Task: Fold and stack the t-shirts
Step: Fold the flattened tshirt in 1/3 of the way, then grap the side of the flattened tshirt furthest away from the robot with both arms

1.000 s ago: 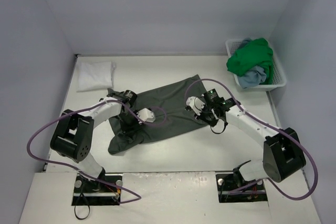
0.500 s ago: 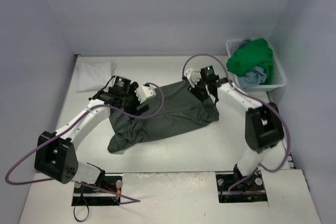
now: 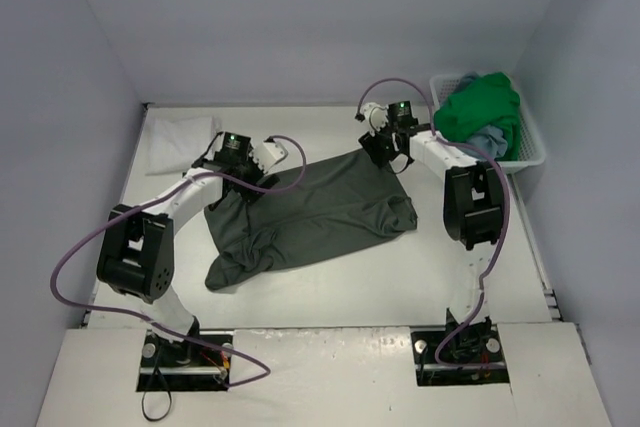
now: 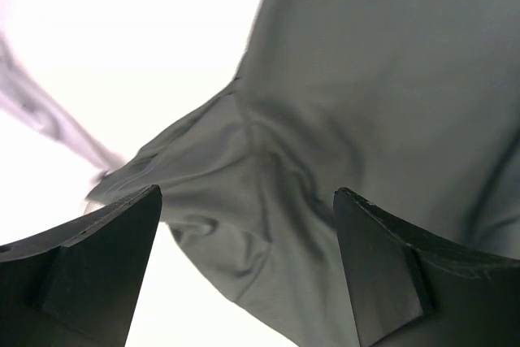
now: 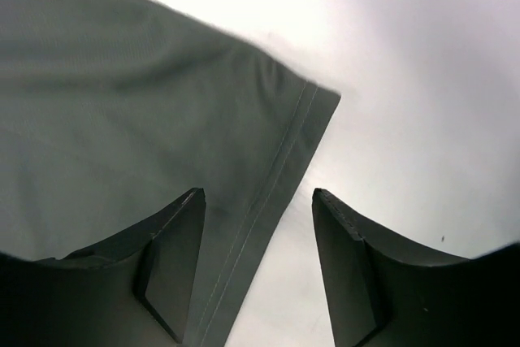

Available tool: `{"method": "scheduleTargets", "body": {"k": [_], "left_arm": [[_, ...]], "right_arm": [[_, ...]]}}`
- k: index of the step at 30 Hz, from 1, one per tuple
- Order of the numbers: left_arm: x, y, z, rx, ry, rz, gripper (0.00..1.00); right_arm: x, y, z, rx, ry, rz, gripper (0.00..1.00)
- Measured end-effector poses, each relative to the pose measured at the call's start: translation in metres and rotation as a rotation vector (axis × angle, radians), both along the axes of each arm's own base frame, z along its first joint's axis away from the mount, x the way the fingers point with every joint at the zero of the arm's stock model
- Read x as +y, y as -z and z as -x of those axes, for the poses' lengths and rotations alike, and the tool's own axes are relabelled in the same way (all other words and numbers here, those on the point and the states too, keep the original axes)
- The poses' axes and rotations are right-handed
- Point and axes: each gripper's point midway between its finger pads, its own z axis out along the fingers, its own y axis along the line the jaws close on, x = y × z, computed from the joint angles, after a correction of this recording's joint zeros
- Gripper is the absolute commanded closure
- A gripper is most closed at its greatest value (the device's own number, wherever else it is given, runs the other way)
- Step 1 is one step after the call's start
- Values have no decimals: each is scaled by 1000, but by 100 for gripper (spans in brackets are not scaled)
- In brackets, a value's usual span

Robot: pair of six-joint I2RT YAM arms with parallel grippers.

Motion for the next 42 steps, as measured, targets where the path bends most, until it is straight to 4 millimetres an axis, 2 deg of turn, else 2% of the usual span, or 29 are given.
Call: {"method": "scheduleTargets", "body": {"k": [7, 12, 18, 24, 26, 27, 28, 29, 31, 32, 42], "left_arm": [[20, -10, -16, -44, -74, 15, 19], [30, -10, -19, -48, -103, 22, 19], [41, -10, -22, -45, -135, 38, 19], [52, -10, -23, -41, -162, 52, 19], [54, -10, -24, -40, -166, 56, 19], [54, -10, -24, -40, -165, 58, 19], [55, -10, -24, -39, -167, 61, 19], [56, -9, -24, -37, -167, 63, 19], [57, -6, -25, -30, -171, 63, 19], [59, -2, -26, -21, -174, 62, 19], [67, 45, -46, 62, -202, 37, 19]], "right_arm": [[-2, -7, -27, -25, -9, -105, 46], [-8, 7, -41, -11, -4, -137, 46], [-1, 25, -54, 22, -29, -205, 46], [10, 33, -55, 53, -67, -267, 47], [13, 32, -56, 57, -76, -280, 56], [13, 32, -57, 56, -79, -284, 64], [14, 31, -58, 55, -81, -288, 73], [15, 31, -58, 57, -83, -291, 88], [16, 31, -57, 60, -88, -296, 97], [16, 31, -56, 64, -87, -298, 100], [12, 36, -48, 52, -100, -279, 100]]}}
